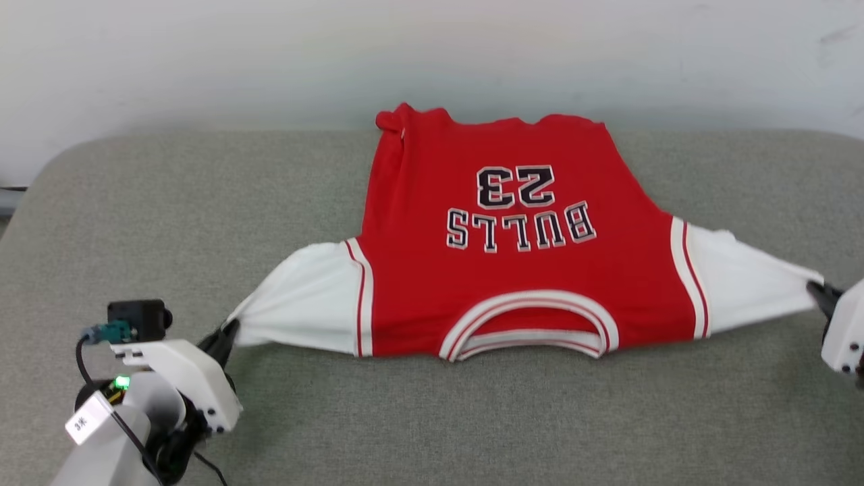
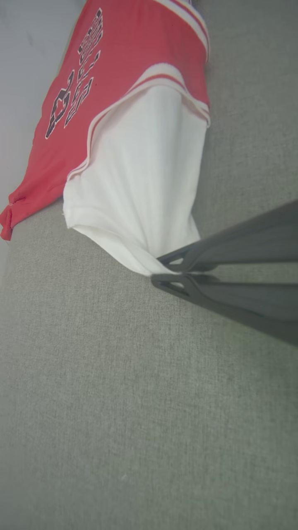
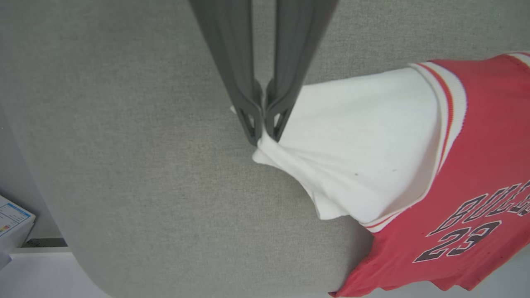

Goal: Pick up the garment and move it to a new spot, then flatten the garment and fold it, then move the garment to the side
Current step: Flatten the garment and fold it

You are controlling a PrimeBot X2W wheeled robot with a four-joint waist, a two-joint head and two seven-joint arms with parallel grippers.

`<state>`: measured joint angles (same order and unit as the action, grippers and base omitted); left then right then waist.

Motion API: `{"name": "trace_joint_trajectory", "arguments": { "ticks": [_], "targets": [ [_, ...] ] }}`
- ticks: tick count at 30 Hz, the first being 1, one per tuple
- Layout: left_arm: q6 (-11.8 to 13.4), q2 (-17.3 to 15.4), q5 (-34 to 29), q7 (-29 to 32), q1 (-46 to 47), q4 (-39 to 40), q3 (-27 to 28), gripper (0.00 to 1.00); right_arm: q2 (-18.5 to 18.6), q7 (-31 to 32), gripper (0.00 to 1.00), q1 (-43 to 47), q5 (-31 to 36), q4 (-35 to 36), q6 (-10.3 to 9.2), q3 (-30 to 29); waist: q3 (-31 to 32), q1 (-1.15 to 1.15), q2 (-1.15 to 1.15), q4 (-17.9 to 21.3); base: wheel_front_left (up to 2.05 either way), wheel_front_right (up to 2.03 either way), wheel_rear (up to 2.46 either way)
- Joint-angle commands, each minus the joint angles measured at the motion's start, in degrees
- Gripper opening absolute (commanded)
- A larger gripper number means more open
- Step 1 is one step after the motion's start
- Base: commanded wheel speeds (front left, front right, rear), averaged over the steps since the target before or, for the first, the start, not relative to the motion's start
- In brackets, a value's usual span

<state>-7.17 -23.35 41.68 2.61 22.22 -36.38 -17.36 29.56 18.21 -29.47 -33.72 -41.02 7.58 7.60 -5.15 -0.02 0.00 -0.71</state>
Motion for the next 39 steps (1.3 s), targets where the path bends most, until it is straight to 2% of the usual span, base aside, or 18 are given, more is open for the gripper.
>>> {"name": "trace_joint_trajectory", "arguments": {
  "ticks": [1, 12, 15, 16, 23, 28, 33, 34, 35, 39],
  "targets": [
    [0.7, -1.1, 0.4, 1.1, -2.3, 1.1, 0.0, 0.00, 1.5, 1.6, 0.00, 2.5, -0.8, 0.8, -0.17, -0.7, 1.4, 0.02, 0.00, -0.3, 0.00, 0.00, 0.00],
    [3.5, -4.8, 2.4, 11.1, -16.2, 16.5, -2.3, 0.00, 3.9, 13.9, 0.00, 17.9, -5.2, 10.2, -0.16, -5.8, 6.5, 0.02, 0.00, -0.1, 0.00, 0.00, 0.00],
    [4.9, -6.4, 3.5, 13.6, -20.6, 21.8, -2.0, 0.00, 4.2, 17.8, 0.00, 22.5, -6.0, 13.5, -0.16, -9.0, 7.1, 0.02, 0.00, 0.1, 0.00, 0.00, 0.00],
    [6.0, -7.7, 4.1, 15.2, -23.3, 25.4, -1.6, 0.00, 4.1, 20.3, 0.00, 25.5, -6.4, 15.6, -0.16, -11.4, 7.3, 0.02, 0.00, 0.2, 0.00, 0.00, 0.00],
    [8.9, -10.8, 6.4, 21.9, -30.8, 35.0, -2.4, 0.00, 0.8, 29.1, 0.00, 34.1, -3.5, 23.8, -0.15, -18.8, 7.3, 0.02, 0.00, 0.3, 0.00, 0.00, 0.00],
    [9.6, -10.7, 6.9, 23.3, -32.6, 38.7, -3.3, 0.00, -2.4, 32.5, 0.00, 36.6, -0.6, 28.5, -0.14, -22.6, 6.8, 0.02, 0.00, -0.1, 0.00, 0.00, 0.00],
    [9.7, -10.4, 6.8, 23.9, -32.1, 41.2, -3.9, 0.00, -4.3, 35.5, 0.00, 36.7, -0.4, 32.5, -0.14, -23.5, 5.8, 0.02, 0.00, -0.7, 0.00, 0.00, 0.00],
    [9.7, -10.5, 6.6, 24.0, -31.9, 41.7, -4.1, 0.00, -4.0, 36.0, 0.23, 36.7, -0.2, 33.5, -0.13, -23.3, 5.5, 0.02, 0.00, -1.0, 0.00, 0.00, 0.00],
    [9.7, -10.6, 6.4, 24.2, -31.6, 42.3, -4.2, 0.00, -3.5, 36.8, 1.00, 36.9, 0.1, 34.2, -0.13, -23.4, 5.0, 0.02, 0.00, -1.2, 0.00, 0.00, 0.00],
    [9.5, -10.6, 5.7, 24.9, -30.4, 45.4, -5.1, 0.00, -2.5, 38.3, 1.00, 34.6, -1.0, 38.5, -0.11, -23.2, 2.2, 0.02, 0.00, -2.6, 0.00, 0.00, 0.00]
  ]
}}
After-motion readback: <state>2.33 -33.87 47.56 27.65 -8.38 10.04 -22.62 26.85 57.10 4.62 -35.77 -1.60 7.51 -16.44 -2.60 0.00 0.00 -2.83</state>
